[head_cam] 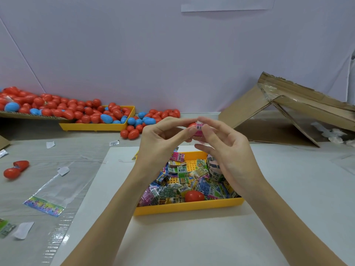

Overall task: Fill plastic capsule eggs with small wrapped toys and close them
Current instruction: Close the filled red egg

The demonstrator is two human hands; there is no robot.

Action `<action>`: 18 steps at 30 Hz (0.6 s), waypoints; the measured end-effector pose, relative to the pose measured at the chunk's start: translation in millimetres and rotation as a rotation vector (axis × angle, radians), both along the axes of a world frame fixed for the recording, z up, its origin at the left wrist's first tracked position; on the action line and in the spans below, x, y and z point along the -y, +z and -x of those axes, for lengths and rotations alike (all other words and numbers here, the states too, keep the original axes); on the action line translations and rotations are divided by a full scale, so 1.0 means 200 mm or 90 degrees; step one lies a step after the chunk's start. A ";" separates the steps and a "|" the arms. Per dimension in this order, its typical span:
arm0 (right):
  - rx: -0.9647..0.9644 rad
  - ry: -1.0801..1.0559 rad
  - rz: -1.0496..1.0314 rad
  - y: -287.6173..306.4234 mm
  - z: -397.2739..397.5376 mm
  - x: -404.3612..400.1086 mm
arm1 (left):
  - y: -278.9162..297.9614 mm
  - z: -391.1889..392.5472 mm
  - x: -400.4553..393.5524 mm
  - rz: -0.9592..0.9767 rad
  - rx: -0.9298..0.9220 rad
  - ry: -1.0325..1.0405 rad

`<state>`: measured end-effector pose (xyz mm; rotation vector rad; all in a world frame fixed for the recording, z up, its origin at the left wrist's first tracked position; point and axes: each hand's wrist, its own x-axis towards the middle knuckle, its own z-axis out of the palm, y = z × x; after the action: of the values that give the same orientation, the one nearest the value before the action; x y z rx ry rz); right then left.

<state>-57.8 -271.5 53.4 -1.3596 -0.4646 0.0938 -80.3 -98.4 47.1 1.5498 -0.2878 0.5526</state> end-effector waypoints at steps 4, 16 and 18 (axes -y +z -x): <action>0.019 -0.061 0.011 0.00 0.01 -0.01 | 0.00 0.00 0.00 -0.014 0.004 0.005; 0.240 -0.163 0.038 -0.05 0.01 -0.01 | 0.00 0.00 0.04 0.023 0.012 -0.040; 0.220 -0.124 0.034 -0.04 0.01 -0.01 | 0.01 0.01 0.03 0.038 0.014 -0.039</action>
<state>-59.3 -269.4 45.2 -1.4733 -0.6179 -0.2959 -81.9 -103.5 49.4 1.4732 -0.3317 0.5255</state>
